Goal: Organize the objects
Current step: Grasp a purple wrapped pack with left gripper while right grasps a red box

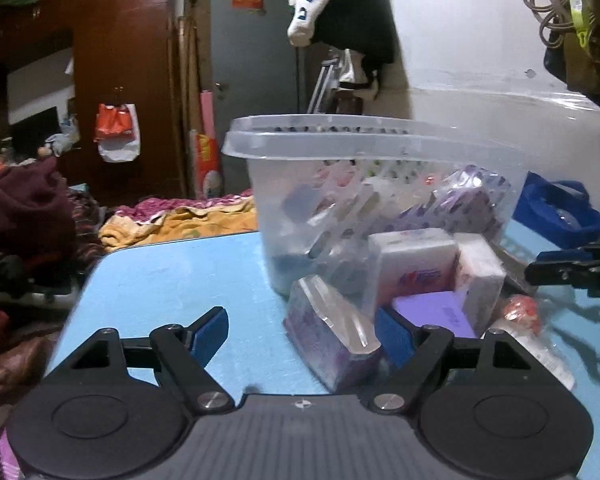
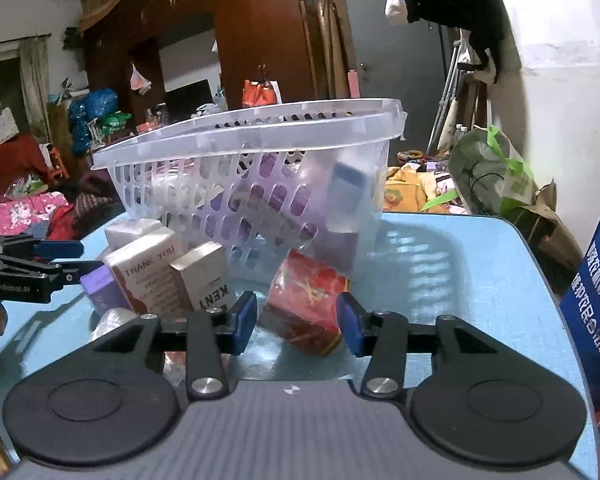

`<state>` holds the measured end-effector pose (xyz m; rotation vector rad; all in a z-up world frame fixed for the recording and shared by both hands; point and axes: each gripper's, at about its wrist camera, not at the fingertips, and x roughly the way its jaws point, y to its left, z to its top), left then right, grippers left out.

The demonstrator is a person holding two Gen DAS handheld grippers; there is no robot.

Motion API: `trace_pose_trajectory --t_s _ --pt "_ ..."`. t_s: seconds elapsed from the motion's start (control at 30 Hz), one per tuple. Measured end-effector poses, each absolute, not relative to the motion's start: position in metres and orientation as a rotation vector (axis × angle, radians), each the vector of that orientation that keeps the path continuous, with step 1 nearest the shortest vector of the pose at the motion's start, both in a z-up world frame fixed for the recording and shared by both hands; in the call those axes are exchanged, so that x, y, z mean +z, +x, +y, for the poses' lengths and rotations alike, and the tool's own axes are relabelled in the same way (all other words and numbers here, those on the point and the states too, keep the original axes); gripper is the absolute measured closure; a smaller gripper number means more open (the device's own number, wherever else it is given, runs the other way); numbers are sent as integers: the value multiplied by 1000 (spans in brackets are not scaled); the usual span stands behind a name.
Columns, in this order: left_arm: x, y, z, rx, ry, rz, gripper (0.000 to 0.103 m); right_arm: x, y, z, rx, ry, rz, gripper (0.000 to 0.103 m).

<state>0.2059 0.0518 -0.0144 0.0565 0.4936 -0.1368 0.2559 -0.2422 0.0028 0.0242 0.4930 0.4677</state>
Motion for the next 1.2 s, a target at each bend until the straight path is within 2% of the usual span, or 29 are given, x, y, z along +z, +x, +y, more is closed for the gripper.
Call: trace_pose_trajectory --t_s 0.13,0.27,0.67,0.73,0.77,0.93,1.0,1.03,1.07,1.2 --pt "-15 200 60 -95 21 495 19 4 254 -238 477 2 482 52" --pt "-14 195 64 -114 8 477 19 4 252 -234 481 -14 476 41" --pt "-22 231 63 -182 -137 578 17 -1 263 -223 473 -47 527 37" --pt "-27 231 70 -148 -172 601 26 -2 264 -225 478 -44 530 37" --pt "-29 232 71 -121 -168 613 34 -2 264 -225 478 -44 532 37" --pt "-29 234 70 -108 -152 611 42 -4 267 -223 482 -61 563 36" --pt "-28 235 70 -98 -144 612 56 -5 266 -221 477 -68 564 36" --pt "-27 234 71 -103 -144 608 57 -5 265 -221 474 -74 564 39" --pt "-27 232 72 -106 -143 607 57 -5 265 -220 473 -81 562 46" --pt "-22 218 76 -115 -143 552 58 -4 257 -214 454 -130 528 46"
